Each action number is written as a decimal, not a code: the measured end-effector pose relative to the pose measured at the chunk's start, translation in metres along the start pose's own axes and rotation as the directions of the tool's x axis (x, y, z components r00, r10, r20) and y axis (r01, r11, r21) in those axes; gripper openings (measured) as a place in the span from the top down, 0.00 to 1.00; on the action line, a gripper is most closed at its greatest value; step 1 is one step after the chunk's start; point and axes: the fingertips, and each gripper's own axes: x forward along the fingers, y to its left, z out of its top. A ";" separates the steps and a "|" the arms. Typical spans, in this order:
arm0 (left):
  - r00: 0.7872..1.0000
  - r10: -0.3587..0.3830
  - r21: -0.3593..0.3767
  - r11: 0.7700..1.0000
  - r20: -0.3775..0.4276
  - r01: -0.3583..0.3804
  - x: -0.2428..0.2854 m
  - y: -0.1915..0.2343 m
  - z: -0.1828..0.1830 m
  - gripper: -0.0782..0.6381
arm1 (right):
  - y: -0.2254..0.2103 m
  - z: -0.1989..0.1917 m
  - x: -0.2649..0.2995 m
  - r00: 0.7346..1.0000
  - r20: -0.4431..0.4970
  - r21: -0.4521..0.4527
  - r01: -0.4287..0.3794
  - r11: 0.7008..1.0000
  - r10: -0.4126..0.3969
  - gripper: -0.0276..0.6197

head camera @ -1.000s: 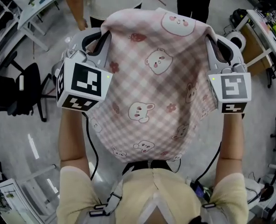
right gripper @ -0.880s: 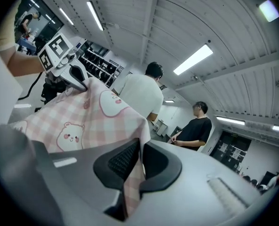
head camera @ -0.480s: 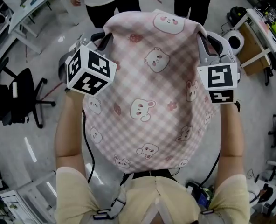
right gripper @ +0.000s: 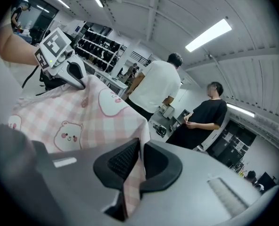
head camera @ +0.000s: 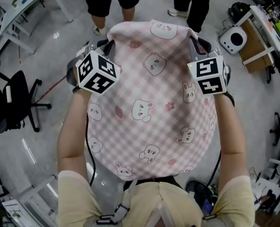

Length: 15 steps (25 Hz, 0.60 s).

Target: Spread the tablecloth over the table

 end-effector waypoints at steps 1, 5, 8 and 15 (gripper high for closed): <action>1.000 -0.009 0.001 1.000 -0.009 0.009 0.007 -0.003 -0.008 0.85 | 0.005 -0.004 0.007 1.000 -0.010 -0.004 0.000 1.000 -0.001 0.93; 0.998 -0.023 0.038 0.999 -0.058 0.025 0.034 -0.015 -0.040 0.83 | 0.031 -0.022 0.034 0.999 -0.046 -0.019 -0.006 1.000 0.005 0.93; 0.996 -0.037 0.030 0.999 -0.084 0.040 0.047 -0.023 -0.062 0.83 | 0.049 -0.033 0.048 0.998 -0.064 -0.016 -0.016 1.000 0.015 0.92; 0.988 -0.076 0.008 0.997 -0.134 0.078 0.074 -0.044 -0.094 0.82 | 0.072 -0.059 0.075 0.994 -0.104 0.013 -0.046 0.999 0.047 0.91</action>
